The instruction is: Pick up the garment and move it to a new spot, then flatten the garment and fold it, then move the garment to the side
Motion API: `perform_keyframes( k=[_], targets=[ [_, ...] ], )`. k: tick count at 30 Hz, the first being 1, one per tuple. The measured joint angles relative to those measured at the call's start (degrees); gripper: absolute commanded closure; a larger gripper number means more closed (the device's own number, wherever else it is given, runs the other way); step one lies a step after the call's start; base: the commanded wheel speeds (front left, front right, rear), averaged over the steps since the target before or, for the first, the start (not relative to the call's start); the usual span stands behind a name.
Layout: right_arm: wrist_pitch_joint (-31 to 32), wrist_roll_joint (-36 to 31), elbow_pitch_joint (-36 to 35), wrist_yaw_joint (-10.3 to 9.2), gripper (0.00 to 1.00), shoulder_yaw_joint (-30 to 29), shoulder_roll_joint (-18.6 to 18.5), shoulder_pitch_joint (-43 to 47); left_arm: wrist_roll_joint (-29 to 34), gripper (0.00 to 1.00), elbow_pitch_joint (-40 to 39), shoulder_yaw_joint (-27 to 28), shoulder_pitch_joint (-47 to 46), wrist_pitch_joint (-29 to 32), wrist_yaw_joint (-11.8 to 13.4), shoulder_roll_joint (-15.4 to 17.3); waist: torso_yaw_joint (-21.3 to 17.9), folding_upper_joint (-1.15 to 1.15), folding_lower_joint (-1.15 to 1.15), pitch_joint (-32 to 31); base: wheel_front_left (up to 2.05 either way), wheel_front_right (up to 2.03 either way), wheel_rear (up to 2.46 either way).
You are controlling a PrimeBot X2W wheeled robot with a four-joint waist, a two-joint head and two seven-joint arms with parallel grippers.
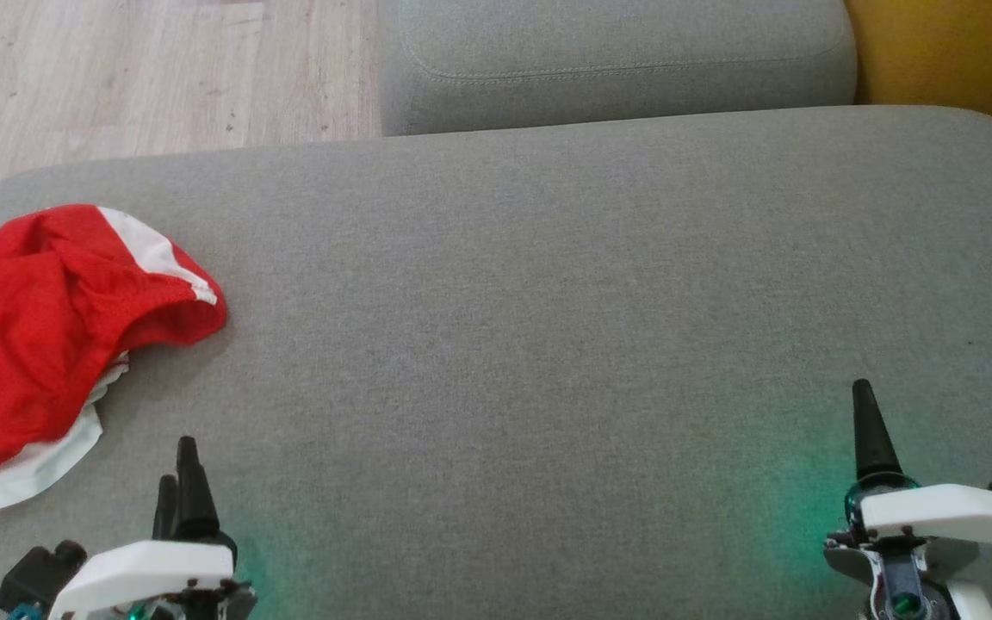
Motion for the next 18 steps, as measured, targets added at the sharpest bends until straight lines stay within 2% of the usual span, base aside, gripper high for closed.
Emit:
perform_keyframes(
  k=[18],
  targets=[
    [-2.94, -13.49, 1.31, 0.00, 0.00, 1.75, -0.21, -0.98, 13.13, 0.00, 0.94, -1.41, -0.36, -2.97, 1.34, 0.00, -0.36, 0.00, 0.00, 0.20, 0.00, 0.00, 0.00]
  ],
)
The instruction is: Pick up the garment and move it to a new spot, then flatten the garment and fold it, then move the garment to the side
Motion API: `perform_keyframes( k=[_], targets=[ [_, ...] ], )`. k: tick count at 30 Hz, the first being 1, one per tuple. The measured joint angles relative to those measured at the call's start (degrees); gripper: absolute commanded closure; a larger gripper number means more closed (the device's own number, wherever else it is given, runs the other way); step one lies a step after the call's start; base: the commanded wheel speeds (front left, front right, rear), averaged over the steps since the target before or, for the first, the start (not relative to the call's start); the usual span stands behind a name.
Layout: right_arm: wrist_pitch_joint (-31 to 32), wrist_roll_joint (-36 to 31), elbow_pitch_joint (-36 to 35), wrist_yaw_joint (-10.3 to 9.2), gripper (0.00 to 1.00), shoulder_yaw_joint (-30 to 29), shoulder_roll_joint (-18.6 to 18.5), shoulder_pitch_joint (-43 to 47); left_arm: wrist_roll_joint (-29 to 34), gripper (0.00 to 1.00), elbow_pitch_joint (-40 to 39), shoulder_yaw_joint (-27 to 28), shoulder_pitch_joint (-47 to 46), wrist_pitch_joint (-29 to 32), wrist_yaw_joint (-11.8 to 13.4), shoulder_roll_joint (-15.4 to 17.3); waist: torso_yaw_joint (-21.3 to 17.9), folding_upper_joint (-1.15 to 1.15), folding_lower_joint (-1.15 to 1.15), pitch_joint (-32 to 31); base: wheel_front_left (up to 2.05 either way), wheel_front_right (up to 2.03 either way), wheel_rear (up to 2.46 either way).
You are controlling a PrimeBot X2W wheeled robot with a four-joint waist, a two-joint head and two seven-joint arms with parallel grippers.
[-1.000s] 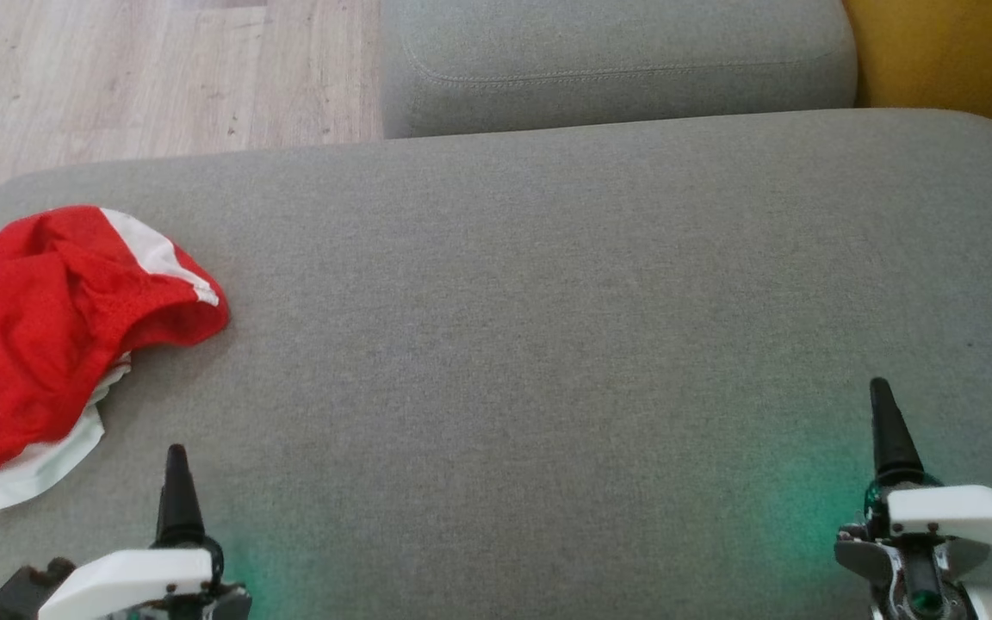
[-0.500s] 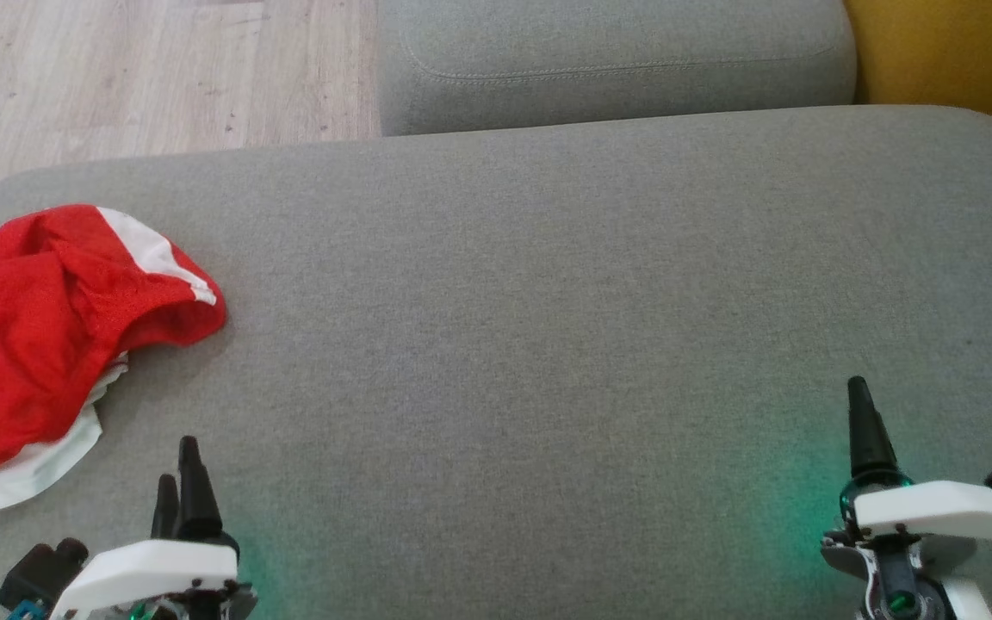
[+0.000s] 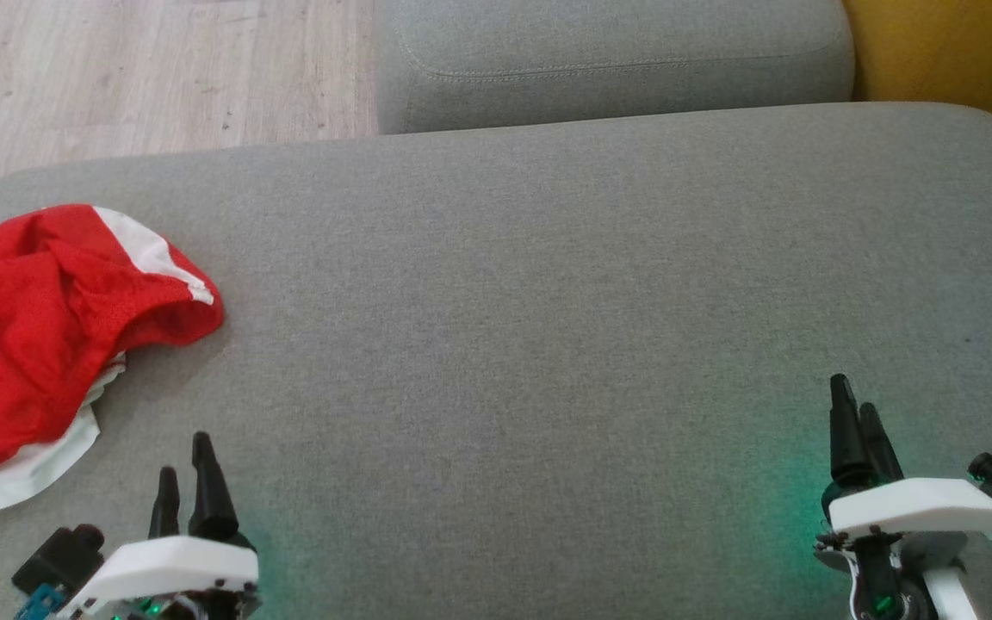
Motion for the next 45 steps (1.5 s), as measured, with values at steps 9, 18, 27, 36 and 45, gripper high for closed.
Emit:
perform_keyframes(
  k=[9, 18, 27, 36, 45],
  targets=[
    [-1.36, -5.83, 1.07, 0.00, 0.00, -0.15, -0.08, -0.32, 5.64, 0.00, 0.53, -0.22, -0.37, -1.29, 0.52, 0.01, -0.12, 0.00, 0.00, 0.03, 0.00, 0.00, 0.00],
    [-2.48, -12.12, 2.64, 0.00, 0.00, 0.64, -0.14, -1.13, 12.07, 0.00, 1.36, -0.29, -0.36, -2.50, 1.14, 0.02, -0.36, 0.00, 0.00, 0.01, 0.00, 0.00, 0.00],
    [-4.23, -19.11, 5.46, 0.00, 0.00, 2.03, -0.85, -1.72, 18.83, 0.00, 2.56, -0.71, -0.36, -4.09, 2.03, 0.04, -0.37, 0.00, 0.00, -0.02, 0.00, 0.00, 0.00],
    [-5.65, -26.41, 7.04, 0.00, 0.00, 3.46, -1.05, -3.40, 25.64, 0.00, 2.76, -2.11, -0.37, -5.41, 2.10, 0.32, -0.59, 0.00, 0.00, 0.04, 0.00, 0.00, 0.00],
    [-7.02, -33.54, 8.75, 0.00, 0.00, 4.57, -1.23, -4.11, 32.31, 0.00, 3.41, -3.42, -0.47, -7.01, 2.55, 0.68, -1.16, 0.00, 0.00, 0.19, 0.00, 0.00, 0.00]
  ],
)
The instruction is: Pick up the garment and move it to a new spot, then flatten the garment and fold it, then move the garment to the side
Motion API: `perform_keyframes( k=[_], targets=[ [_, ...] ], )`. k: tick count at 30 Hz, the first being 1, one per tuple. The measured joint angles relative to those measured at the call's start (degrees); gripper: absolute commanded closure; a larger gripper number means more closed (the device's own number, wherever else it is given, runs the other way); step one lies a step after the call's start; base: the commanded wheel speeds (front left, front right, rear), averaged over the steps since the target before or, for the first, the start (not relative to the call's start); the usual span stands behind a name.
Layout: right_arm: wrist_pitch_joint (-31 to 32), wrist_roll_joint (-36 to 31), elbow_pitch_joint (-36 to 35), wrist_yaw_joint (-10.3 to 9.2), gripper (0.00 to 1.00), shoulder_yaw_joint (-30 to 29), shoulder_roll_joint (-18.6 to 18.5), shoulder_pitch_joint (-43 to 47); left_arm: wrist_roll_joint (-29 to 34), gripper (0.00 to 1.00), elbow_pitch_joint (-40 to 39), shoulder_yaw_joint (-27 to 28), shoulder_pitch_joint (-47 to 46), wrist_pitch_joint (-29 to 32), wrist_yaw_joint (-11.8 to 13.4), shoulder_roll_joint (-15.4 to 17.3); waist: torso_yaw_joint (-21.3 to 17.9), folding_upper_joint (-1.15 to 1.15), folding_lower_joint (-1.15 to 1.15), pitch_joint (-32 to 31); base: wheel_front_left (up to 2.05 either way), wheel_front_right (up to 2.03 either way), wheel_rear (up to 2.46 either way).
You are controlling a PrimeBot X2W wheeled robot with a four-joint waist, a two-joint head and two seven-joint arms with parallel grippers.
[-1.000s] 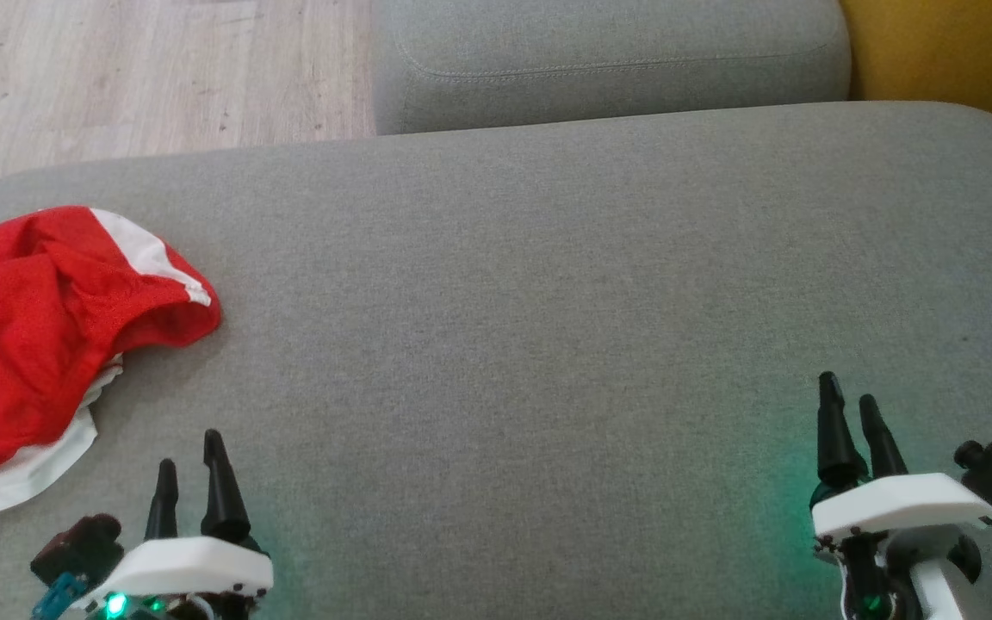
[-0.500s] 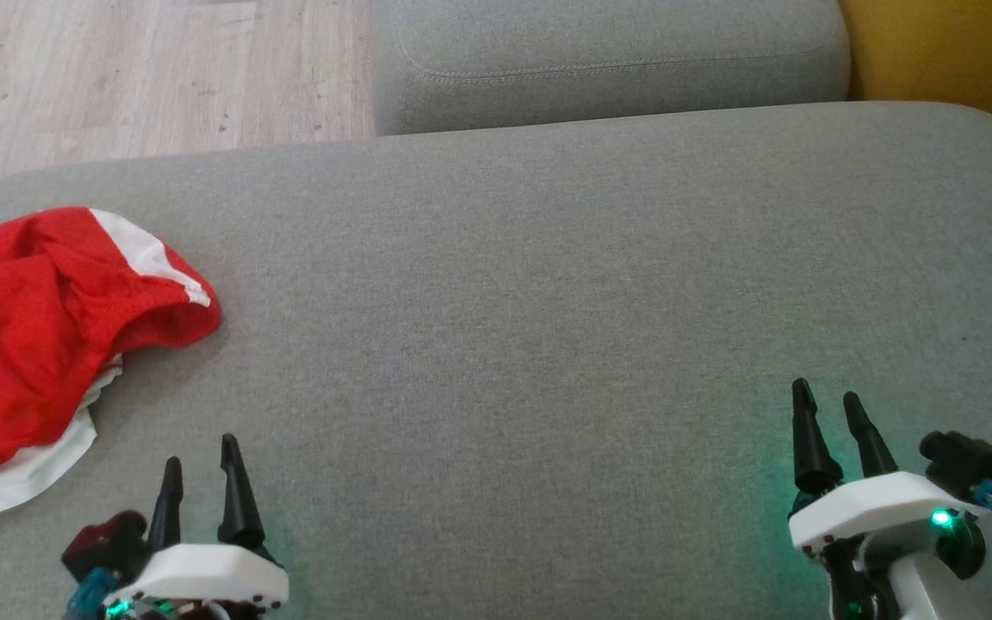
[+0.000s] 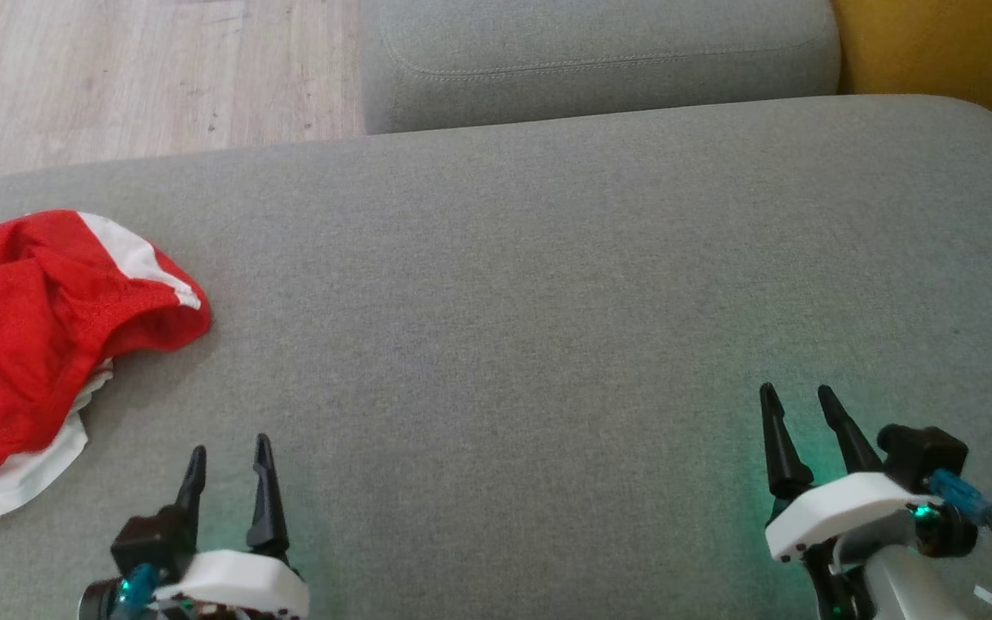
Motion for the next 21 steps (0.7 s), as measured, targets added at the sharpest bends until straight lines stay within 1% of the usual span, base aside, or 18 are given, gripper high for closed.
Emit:
perform_keyframes(
  k=[11, 18, 21],
  targets=[
    [-1.91, -7.22, 1.08, 0.00, 0.00, 0.59, 0.00, -0.55, 6.97, 0.00, 0.27, -0.63, 0.01, -1.91, 1.01, 0.04, -0.18, 0.00, 0.00, -0.13, 0.00, 0.00, 0.00],
    [-3.09, -11.15, -2.16, 0.00, 0.00, -0.27, 0.11, -0.56, 11.25, 0.00, -1.85, -0.55, 0.01, -2.92, 2.01, 0.03, -0.46, 0.00, 0.00, -0.15, 0.00, 0.00, 0.00],
    [-3.58, -12.79, -3.25, 0.00, 0.00, -0.62, 0.21, -0.55, 12.83, 0.00, -2.37, -0.45, 0.02, -3.43, 2.05, 0.01, -0.51, 0.00, 0.00, -0.17, 0.00, 0.00, 0.00]
  ],
)
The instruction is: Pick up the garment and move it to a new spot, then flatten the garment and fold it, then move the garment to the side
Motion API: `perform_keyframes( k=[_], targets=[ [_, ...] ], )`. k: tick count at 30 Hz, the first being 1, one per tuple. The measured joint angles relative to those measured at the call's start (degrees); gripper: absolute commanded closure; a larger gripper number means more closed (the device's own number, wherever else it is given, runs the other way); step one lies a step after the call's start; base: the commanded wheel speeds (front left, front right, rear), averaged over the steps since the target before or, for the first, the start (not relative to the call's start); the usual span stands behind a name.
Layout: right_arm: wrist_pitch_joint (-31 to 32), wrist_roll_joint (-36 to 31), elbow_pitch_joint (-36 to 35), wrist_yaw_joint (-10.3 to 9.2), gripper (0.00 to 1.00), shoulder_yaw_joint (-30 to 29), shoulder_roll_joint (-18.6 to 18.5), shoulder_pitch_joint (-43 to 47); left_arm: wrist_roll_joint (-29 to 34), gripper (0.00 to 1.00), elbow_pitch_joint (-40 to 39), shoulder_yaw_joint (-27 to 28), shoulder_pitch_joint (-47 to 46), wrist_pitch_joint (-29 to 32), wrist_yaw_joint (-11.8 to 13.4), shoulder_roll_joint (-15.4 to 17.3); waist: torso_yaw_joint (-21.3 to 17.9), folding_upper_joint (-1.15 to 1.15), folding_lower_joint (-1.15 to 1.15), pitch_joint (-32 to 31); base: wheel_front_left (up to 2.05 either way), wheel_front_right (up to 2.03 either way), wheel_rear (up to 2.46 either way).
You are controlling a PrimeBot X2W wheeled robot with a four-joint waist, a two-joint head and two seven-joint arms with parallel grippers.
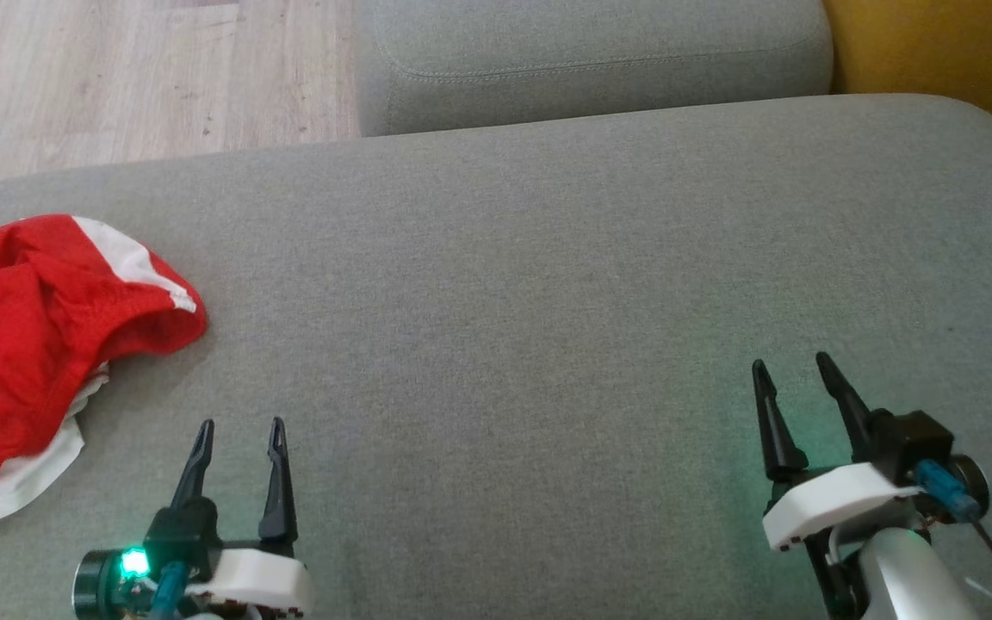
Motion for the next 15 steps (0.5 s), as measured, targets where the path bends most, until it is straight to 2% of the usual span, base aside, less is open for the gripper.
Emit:
perform_keyframes(
  k=[5, 15],
  targets=[
    [-0.02, 0.13, -2.58, 0.00, 0.00, -1.16, 0.45, 0.14, -0.04, 0.00, -0.89, 0.52, 0.03, 0.00, 0.02, -0.02, 0.16, 0.00, 0.00, 0.05, 0.00, 0.00, 0.00],
    [-0.07, 0.15, -1.83, 0.00, 0.00, -1.16, 0.85, 0.27, -0.63, 0.00, -1.27, 0.38, 0.24, 0.00, 0.53, -0.09, 1.88, 0.00, 0.00, 0.53, 0.00, 0.00, 0.00]
  ],
)
